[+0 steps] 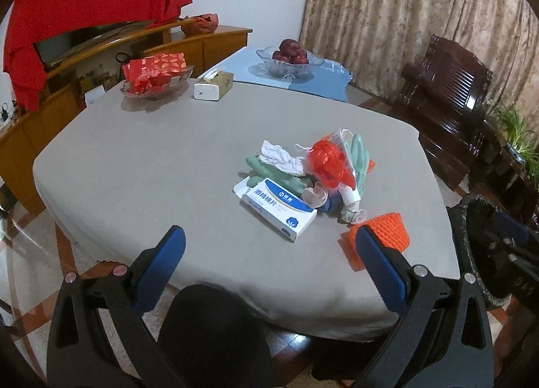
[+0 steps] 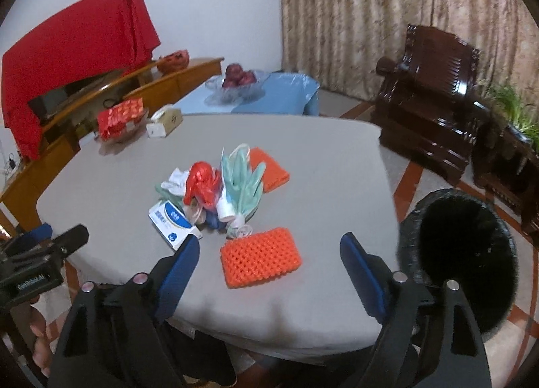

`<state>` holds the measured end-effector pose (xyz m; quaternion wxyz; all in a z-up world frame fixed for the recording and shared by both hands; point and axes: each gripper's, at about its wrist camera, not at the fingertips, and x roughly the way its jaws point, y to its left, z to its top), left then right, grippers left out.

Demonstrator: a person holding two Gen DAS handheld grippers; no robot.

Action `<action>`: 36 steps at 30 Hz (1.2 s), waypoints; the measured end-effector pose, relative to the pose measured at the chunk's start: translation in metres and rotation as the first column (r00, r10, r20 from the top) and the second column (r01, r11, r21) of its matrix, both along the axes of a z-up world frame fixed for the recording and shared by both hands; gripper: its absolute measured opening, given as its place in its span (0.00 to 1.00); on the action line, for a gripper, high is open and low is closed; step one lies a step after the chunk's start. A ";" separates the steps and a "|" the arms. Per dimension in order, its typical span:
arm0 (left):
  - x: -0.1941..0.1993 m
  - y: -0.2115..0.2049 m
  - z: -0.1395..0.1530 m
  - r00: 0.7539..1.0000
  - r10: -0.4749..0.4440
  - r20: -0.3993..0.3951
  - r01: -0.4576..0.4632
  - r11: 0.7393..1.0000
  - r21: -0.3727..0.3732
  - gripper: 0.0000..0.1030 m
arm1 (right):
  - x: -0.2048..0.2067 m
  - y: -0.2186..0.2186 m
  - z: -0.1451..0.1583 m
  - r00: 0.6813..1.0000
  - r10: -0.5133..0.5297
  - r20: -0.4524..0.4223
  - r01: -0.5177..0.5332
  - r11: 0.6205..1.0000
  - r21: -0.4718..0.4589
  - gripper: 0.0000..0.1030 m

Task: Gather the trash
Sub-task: 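Move the right tool to the orange foam net and close on it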

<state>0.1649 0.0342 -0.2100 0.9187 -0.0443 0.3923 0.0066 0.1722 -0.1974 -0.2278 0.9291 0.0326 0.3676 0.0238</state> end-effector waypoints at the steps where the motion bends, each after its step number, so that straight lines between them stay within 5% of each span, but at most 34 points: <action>1: 0.004 -0.002 0.000 1.000 -0.001 0.005 0.001 1.000 -0.001 0.95 | 0.004 0.000 -0.006 1.000 0.005 -0.013 -0.005 1.000 0.000 0.76; 29: 0.067 -0.027 -0.068 0.996 -0.050 0.078 0.044 0.997 0.068 0.95 | 0.097 0.003 -0.129 0.981 0.051 -0.185 -0.060 0.997 -0.041 0.74; 36: 0.085 -0.037 -0.081 0.996 -0.065 0.055 0.061 0.996 0.065 0.95 | 0.108 0.000 -0.143 0.970 0.106 -0.219 -0.103 0.994 0.024 0.40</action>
